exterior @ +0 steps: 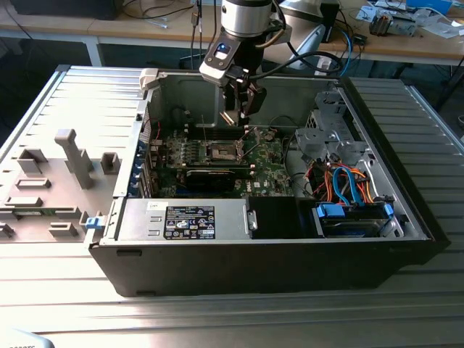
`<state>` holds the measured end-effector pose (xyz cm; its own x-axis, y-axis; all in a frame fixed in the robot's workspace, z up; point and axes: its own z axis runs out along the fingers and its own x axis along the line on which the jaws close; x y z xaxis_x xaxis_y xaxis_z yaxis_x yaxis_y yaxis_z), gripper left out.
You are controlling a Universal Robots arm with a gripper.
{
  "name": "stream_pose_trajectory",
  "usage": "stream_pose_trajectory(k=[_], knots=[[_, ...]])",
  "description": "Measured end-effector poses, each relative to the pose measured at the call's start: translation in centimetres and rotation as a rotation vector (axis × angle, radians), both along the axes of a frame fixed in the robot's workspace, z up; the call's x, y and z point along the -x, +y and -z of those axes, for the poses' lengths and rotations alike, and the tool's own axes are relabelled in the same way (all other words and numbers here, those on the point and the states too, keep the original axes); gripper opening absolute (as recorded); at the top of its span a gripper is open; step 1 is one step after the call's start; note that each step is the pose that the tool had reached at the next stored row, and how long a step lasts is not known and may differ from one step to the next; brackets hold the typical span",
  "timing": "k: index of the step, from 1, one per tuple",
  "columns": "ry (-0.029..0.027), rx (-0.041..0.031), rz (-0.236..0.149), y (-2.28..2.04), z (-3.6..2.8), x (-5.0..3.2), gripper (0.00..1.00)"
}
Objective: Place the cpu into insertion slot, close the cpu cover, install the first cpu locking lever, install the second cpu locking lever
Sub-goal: 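Place the cpu into insertion slot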
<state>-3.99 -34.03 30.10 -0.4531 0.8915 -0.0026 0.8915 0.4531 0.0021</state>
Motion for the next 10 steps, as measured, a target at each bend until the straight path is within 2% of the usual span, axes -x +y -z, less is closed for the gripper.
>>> stream_pose_trajectory(k=[10], knots=[[0.0,0.0003,0.019,0.0,0.0,0.0,0.54]])
